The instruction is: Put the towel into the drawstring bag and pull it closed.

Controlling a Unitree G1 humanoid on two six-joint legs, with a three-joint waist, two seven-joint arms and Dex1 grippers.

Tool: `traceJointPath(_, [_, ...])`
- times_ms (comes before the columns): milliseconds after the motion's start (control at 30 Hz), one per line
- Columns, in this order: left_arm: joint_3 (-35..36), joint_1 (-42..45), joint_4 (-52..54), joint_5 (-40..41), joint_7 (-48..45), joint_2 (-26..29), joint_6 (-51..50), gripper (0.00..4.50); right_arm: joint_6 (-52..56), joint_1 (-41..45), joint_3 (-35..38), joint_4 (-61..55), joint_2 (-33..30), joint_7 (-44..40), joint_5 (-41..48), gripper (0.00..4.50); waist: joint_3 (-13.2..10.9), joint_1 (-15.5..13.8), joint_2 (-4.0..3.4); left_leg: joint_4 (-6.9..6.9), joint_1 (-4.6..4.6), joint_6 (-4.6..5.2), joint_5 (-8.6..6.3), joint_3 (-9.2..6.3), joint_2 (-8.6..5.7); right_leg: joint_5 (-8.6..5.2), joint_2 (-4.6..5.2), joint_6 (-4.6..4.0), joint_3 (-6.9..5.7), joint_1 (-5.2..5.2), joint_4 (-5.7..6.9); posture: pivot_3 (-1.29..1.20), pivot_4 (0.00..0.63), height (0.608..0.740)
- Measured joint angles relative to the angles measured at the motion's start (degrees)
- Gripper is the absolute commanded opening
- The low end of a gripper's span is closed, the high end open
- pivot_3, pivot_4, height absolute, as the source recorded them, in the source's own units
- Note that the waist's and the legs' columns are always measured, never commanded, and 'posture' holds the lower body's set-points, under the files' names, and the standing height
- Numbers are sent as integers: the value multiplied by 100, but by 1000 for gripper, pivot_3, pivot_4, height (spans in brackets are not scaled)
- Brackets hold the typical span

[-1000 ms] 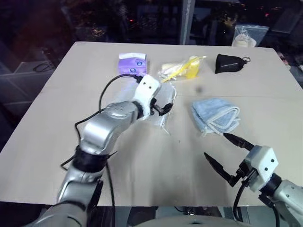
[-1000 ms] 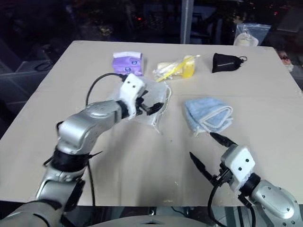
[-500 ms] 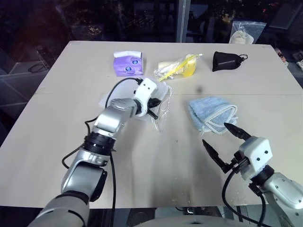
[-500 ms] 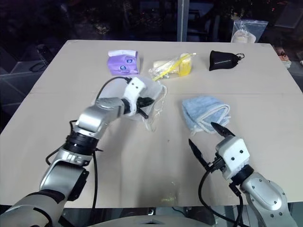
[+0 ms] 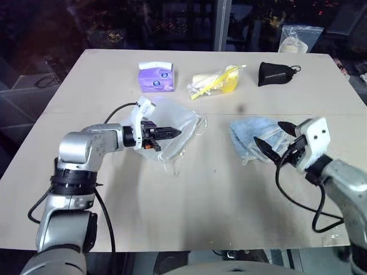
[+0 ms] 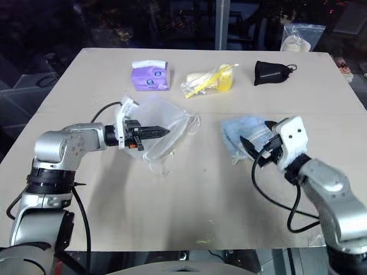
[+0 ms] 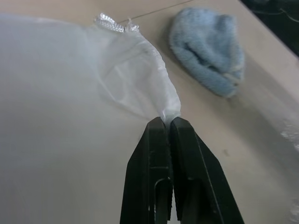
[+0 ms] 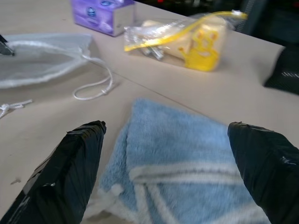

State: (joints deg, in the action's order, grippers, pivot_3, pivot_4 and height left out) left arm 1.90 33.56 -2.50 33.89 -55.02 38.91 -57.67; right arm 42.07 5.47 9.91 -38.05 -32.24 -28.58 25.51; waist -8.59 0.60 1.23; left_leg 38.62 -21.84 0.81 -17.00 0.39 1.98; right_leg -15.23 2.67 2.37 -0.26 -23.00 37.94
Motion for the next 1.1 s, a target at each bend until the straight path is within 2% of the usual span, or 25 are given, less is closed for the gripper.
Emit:
traceJointPath(133, [48, -248, 220, -13, 172, 12, 92, 38, -413, 91, -286, 199, -133, -530, 38, 4500, -1, -2, -1, -6, -9, 0, 0, -29, 0, 0, -2, 0, -17, -1, -1, 0, 150, 740])
traceJointPath(200, [105, -282, 320, 12, 211, 20, 71, 38, -641, 216, -447, 573, -182, -405, -308, 4500, -1, 8, -1, 0, -9, 0, 0, -24, -5, 1, 0, 0, -12, -1, 1, 0, 150, 740])
traceJointPath(300, [264, -304, 522, 60, 285, 110, 56, 38, -446, 504, -181, 1411, -177, -217, -333, 4500, -2, 2, -2, 4, -5, 0, 1, -15, -17, 2, 11, 1, -1, 0, 5, 0, 150, 740])
traceJointPath(500, [324, -361, 774, 224, 534, -89, -77, 38, -352, 1959, -651, 3609, -199, -127, -897, 4500, -3, 23, -3, 9, 3, 0, 1, -3, -19, 10, 10, 13, 13, 3, 4, 0, 150, 740])
traceJointPath(600, [315, -418, 891, 233, 662, -114, -94, 38, -234, 2516, -1173, 4696, -12, -469, -1049, 4500, -3, 30, -4, -2, -1, -2, 3, -10, -17, 10, 7, 13, 11, -3, 1, 0, 150, 740])
traceJointPath(700, [314, -485, 995, 234, 789, -132, -103, 38, -555, 2985, -1621, 5451, -92, -1023, -1355, 4500, 5, 54, 8, -5, 3, -24, 15, -13, -17, 10, 4, 13, 21, -5, -4, 0, 150, 740])
traceJointPath(833, [349, -660, 1270, 337, 923, -159, -112, 0, -993, 3000, -1905, 5729, -355, -1851, -1536, 3282, 21, 32, 24, -5, 12, -1, 1, -23, -16, 10, 7, 13, 18, 7, -4, 0, 150, 740])
traceJointPath(967, [505, -796, 1401, 402, 1133, -155, -170, 0, -1134, 2490, -1918, 5070, -604, -2537, -1506, 1313, 24, -43, 27, -3, 9, -1, 2, -71, -12, 10, 6, 13, 3, 27, -10, 0, 150, 740])
traceJointPath(1033, [528, -830, 1464, 440, 1196, -165, -189, 0, -1249, 2270, -1900, 4776, -612, -2624, -1483, 437, 25, -33, 29, -3, 10, -2, 2, -72, -14, 10, 5, 13, 3, 29, -9, 0, 150, 740])
traceJointPath(1067, [527, -831, 1505, 457, 1228, -192, -189, 0, -1369, 2133, -1856, 4639, -590, -2660, -1453, 82, 26, -30, 30, -3, 11, -2, 2, -73, -16, 10, 5, 13, 0, 30, -9, 0, 150, 740])
traceJointPath(1100, [521, -831, 1538, 460, 1246, -216, -187, 0, -1475, 1980, -1785, 4520, -515, -2702, -1382, 49, 27, -27, 32, -3, 11, -2, 2, -75, -18, 10, 5, 13, -1, 31, -9, 0, 150, 740])
